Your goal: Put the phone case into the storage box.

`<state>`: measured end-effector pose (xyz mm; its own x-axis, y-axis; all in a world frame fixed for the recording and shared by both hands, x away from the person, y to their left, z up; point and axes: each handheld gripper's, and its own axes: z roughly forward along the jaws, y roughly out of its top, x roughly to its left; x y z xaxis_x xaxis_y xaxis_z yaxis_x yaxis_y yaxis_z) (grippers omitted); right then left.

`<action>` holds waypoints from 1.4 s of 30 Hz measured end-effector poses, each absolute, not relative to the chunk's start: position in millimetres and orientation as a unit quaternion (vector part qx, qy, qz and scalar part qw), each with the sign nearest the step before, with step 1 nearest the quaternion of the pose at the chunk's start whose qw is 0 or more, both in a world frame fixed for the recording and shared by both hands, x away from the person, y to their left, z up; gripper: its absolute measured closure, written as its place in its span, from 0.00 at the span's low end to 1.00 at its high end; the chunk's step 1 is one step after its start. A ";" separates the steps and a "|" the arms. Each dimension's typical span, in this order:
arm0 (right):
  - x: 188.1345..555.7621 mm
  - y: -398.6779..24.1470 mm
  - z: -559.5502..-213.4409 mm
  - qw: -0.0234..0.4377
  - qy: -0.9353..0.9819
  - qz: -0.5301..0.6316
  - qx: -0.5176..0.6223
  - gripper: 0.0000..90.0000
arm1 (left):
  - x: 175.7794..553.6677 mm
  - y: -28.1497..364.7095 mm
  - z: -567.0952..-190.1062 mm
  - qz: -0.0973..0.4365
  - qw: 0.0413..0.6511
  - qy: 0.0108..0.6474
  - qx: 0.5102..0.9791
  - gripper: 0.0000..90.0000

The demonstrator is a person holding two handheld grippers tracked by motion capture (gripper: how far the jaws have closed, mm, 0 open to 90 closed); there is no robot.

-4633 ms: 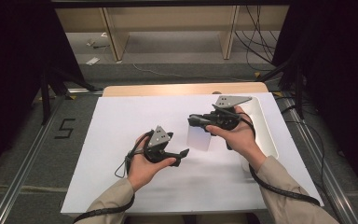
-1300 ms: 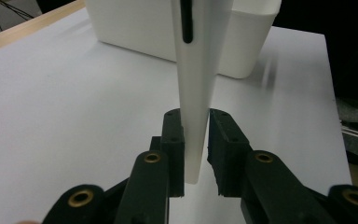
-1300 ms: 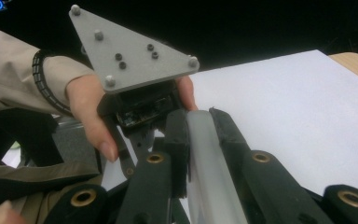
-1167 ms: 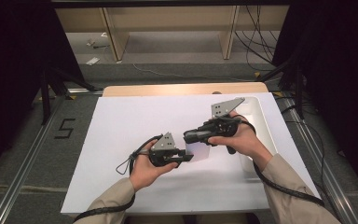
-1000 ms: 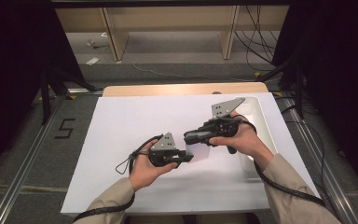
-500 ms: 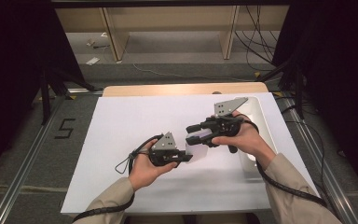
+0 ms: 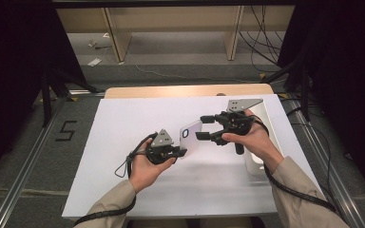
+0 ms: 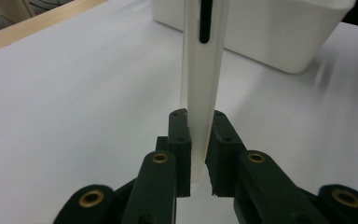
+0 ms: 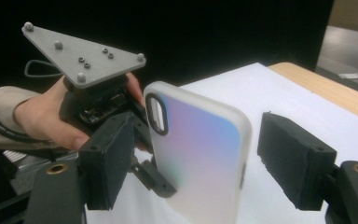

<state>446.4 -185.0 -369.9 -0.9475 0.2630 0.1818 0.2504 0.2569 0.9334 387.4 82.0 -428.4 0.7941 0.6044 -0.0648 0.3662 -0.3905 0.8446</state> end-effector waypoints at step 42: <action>429.5 -170.5 -387.1 0.137 0.759 0.586 0.249 0.06 | 392.9 96.5 -427.1 0.180 0.449 0.385 0.786 0.90</action>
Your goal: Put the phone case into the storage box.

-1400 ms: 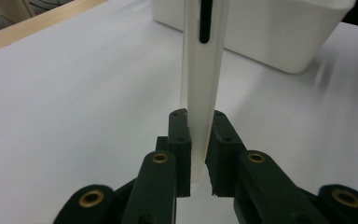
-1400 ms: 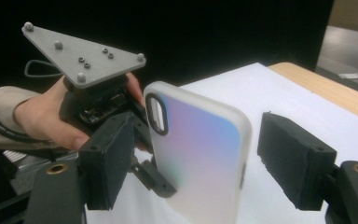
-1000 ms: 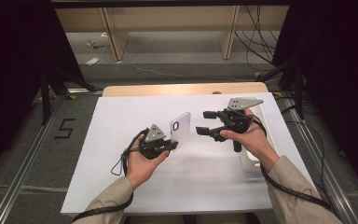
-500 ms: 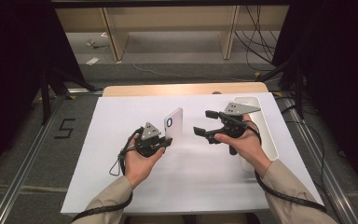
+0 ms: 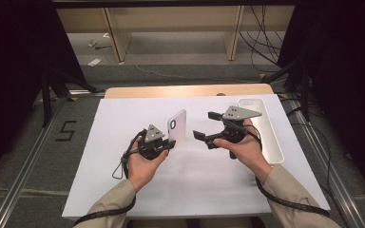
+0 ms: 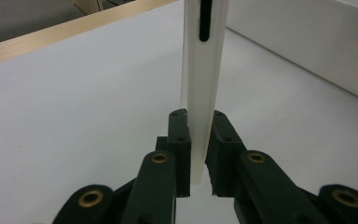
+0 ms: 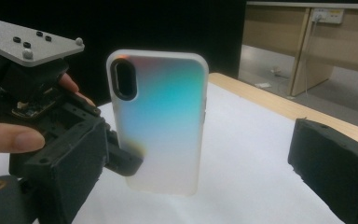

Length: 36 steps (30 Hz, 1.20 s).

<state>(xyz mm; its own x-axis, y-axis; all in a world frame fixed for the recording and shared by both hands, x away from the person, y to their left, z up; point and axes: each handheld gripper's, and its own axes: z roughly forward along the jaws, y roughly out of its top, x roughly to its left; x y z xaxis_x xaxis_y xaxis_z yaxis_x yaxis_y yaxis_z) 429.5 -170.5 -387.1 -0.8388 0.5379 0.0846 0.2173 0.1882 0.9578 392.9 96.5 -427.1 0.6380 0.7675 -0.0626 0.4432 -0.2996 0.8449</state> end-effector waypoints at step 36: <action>422.6 -150.7 -390.2 0.149 0.731 0.603 0.281 0.01 | 388.8 73.5 -425.0 0.166 0.451 0.380 0.790 0.90</action>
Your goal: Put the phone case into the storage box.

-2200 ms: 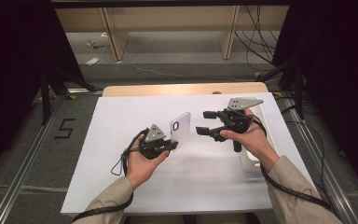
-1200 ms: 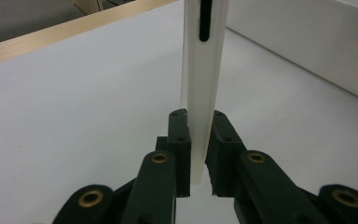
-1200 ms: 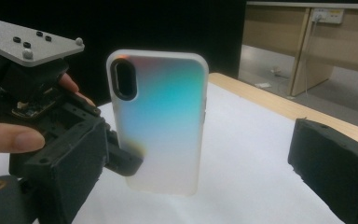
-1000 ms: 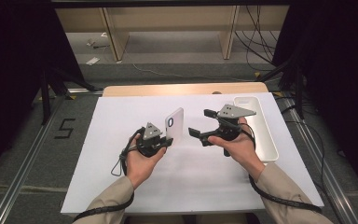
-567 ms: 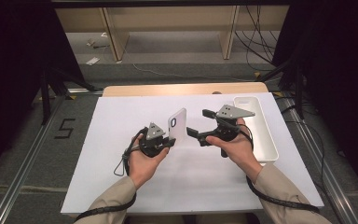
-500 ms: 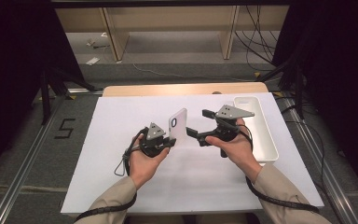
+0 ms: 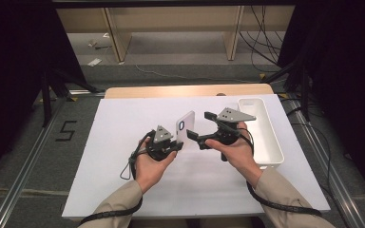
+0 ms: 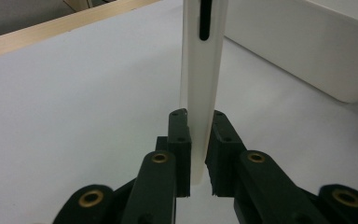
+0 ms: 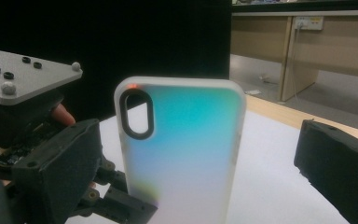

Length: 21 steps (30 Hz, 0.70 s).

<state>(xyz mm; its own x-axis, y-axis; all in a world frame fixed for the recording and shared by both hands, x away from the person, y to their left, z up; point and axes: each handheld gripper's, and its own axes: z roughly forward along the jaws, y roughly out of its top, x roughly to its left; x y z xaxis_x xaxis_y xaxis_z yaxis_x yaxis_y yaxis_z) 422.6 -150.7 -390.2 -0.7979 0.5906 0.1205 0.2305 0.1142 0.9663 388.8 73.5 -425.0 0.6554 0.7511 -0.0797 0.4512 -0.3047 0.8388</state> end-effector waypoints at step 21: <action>420.4 -136.6 -395.6 0.159 0.720 0.608 0.295 0.01 | 385.6 63.3 -427.7 0.164 0.450 0.370 0.796 0.90</action>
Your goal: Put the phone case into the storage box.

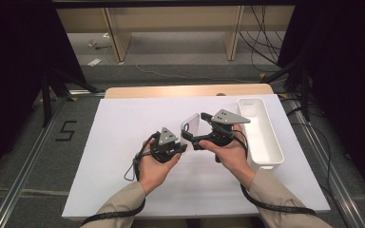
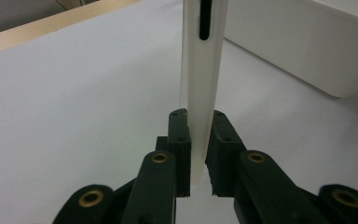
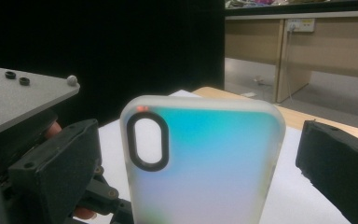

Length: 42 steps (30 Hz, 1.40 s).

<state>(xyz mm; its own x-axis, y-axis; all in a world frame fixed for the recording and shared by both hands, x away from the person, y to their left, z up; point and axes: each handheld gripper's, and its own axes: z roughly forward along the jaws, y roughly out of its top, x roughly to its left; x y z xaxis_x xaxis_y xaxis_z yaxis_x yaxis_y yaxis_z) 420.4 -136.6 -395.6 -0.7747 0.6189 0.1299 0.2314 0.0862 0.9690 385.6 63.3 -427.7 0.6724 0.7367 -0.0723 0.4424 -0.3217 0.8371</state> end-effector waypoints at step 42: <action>419.2 -133.2 -398.5 0.171 0.705 0.615 0.309 0.19 | 383.2 59.5 -426.6 0.163 0.453 0.364 0.798 0.90</action>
